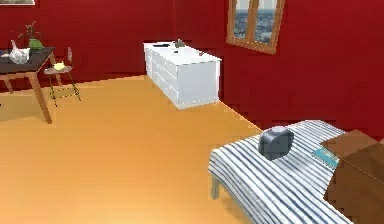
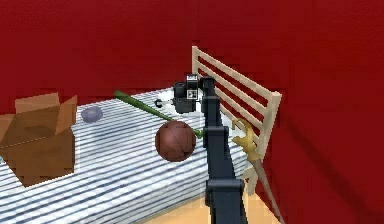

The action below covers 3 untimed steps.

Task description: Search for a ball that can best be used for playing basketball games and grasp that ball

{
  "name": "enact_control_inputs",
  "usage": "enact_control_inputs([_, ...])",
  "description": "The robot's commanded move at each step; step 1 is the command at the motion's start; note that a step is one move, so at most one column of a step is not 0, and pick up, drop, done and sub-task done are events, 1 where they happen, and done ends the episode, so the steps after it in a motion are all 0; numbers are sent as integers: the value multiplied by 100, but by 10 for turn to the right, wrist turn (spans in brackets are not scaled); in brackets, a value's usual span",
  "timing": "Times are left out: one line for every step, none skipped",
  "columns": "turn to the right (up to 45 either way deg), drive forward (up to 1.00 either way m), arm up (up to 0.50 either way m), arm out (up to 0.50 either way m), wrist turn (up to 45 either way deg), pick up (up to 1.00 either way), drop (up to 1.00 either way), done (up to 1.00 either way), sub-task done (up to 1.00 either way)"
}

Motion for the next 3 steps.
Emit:
enact_control_inputs([0,0,-30,0,0,0,0,0,0])
enact_control_inputs([0,0,0,0,0,100,0,0,0])
enact_control_inputs([0,0,10,0,0,0,0,0,0])
